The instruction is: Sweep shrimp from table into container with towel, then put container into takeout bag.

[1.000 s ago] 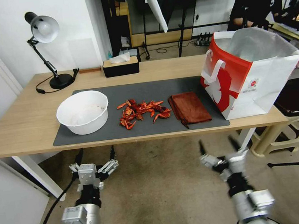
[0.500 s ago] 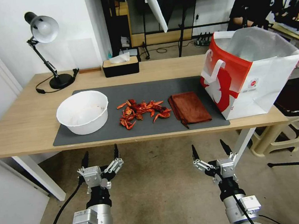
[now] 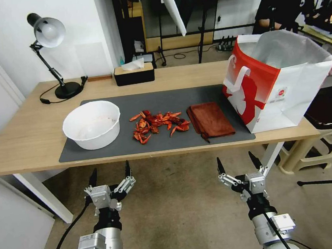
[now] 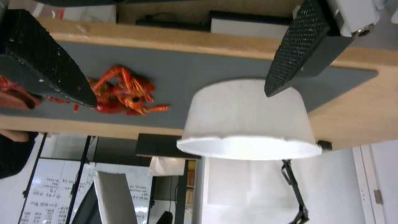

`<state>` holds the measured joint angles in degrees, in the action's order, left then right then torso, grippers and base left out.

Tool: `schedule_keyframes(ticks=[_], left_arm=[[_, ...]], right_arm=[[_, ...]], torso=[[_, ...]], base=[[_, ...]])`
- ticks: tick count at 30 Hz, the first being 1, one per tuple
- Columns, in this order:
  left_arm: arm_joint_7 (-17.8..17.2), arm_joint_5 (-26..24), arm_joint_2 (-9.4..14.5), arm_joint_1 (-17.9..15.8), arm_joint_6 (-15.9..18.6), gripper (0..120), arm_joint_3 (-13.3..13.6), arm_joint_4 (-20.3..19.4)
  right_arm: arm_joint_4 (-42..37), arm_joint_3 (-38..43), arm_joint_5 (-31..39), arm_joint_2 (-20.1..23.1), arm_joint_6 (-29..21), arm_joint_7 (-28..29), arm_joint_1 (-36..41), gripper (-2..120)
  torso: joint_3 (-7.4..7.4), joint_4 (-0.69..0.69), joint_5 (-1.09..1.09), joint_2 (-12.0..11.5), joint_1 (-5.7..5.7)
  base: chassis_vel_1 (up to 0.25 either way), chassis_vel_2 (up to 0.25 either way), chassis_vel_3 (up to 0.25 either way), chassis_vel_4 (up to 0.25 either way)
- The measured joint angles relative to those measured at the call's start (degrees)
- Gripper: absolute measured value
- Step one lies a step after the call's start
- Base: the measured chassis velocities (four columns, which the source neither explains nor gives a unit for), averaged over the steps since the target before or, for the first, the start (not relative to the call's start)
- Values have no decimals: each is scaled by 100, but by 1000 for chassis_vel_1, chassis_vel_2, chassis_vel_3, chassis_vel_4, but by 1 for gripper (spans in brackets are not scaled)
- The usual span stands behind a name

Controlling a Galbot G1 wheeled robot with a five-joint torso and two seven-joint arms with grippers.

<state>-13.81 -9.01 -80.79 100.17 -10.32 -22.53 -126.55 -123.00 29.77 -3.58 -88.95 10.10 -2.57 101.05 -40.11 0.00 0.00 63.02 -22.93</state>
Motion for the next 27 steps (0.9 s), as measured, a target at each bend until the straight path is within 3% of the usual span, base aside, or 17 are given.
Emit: schedule_keyframes(ticks=[7,9,10,13,14,17,18,21,22,24,25,26,27], left_arm=[[77,-278,275,-343,85,100,-280,-57],[213,-512,539,-665,143,100,-423,30],[213,-512,539,-665,143,100,-423,30],[400,-772,948,-1253,173,100,-547,319],[400,-772,948,-1253,173,100,-547,319],[599,-1043,1396,-1775,219,100,-649,588],[599,-1043,1396,-1775,219,100,-649,588],[916,-1331,2099,-2213,317,100,-737,900],[916,-1331,2099,-2213,317,100,-737,900],[1161,-1457,2436,-2393,317,100,-765,1084],[1161,-1457,2436,-2393,317,100,-765,1084],[1522,-1548,2772,-2574,303,100,-813,1276],[2358,-1623,3163,-2834,296,100,-909,1574]], right_arm=[[-17,1,9,56,-18,-9,-8,100],[-16,18,14,81,-26,-19,-8,100],[-16,18,14,81,-26,-19,-8,100],[-9,19,14,86,-26,-31,-2,100],[-9,19,14,86,-26,-31,-2,100],[9,37,14,85,-25,-34,3,100],[9,37,14,85,-25,-34,3,100],[49,85,14,93,-12,-35,9,100],[49,85,14,93,-12,-35,9,100],[77,107,19,100,3,-34,9,100],[77,107,19,100,3,-34,9,100],[113,130,20,105,17,-34,2,100],[165,144,19,107,37,-28,-18,100]], torso=[[0,0,0,0,0],[0,0,0,0,0],[0,0,0,0,0],[0,-1,-1,0,0],[0,-1,-1,0,0],[0,-2,-1,-1,0],[0,-2,-1,-1,0],[0,0,-1,0,0],[0,0,-1,0,0],[0,0,-2,0,0],[0,0,-2,0,0],[0,-1,-1,0,0],[0,0,-1,0,1]], base=[[0,0,0,0],[0,0,0,0],[0,0,0,0],[0,0,0,0],[0,0,0,0],[0,0,0,0],[0,0,0,0],[0,0,0,0],[0,0,0,0],[0,0,0,0],[0,0,0,0],[0,0,0,0],[0,0,0,0]])
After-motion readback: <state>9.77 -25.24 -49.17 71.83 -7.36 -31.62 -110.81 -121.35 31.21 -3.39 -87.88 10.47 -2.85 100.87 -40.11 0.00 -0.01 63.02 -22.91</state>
